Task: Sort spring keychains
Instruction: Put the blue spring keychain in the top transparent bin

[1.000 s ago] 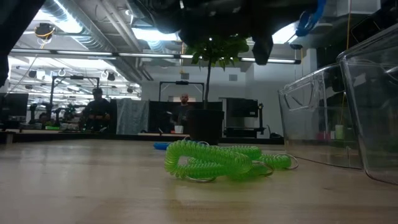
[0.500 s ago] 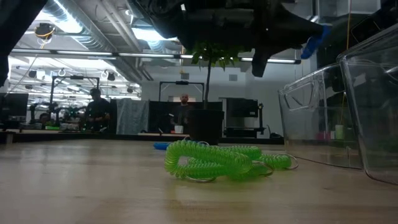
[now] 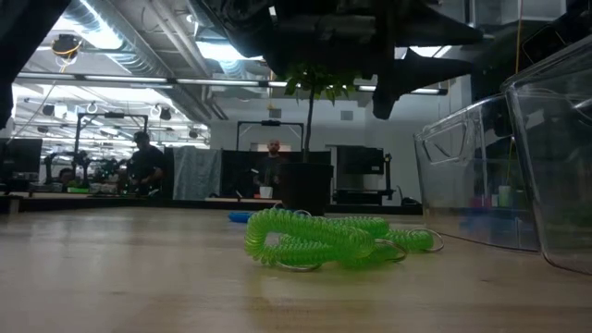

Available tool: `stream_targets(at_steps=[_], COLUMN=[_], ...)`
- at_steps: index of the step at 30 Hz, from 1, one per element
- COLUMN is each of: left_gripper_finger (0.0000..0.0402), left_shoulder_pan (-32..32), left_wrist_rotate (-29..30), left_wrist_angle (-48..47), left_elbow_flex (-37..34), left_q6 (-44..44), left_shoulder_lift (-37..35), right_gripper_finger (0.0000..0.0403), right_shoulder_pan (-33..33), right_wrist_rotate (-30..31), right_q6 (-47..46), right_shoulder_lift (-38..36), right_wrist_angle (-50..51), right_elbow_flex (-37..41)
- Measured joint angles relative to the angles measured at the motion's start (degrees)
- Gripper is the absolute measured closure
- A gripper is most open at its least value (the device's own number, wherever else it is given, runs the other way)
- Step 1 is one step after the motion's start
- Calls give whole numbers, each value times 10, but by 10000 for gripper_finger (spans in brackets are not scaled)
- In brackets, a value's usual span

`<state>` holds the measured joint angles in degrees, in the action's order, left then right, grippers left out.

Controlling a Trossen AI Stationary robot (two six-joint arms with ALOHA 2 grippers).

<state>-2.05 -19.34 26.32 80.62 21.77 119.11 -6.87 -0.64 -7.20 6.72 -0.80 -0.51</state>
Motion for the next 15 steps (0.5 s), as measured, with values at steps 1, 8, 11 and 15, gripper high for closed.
stream_targets(at_steps=[1, 8, 11, 15], left_gripper_finger=[234, 226, 232, 238], left_shoulder_pan=[1, 14, 17, 18], left_wrist_rotate=[-5, -22, -3, 47], left_wrist_angle=[0, -58, -113, -201], left_elbow_flex=[0, 0, 0, 0], left_q6=[0, -50, -105, -190], left_shoulder_lift=[0, -36, -65, -109], right_gripper_finger=[249, 249, 249, 249], right_shoulder_pan=[0, 0, 0, 0], right_wrist_rotate=[0, 0, 0, 0], right_q6=[0, 0, 0, 0], right_shoulder_lift=[0, 0, 0, 0], right_wrist_angle=[0, 0, 0, 0], right_elbow_flex=[0, 0, 0, 0])
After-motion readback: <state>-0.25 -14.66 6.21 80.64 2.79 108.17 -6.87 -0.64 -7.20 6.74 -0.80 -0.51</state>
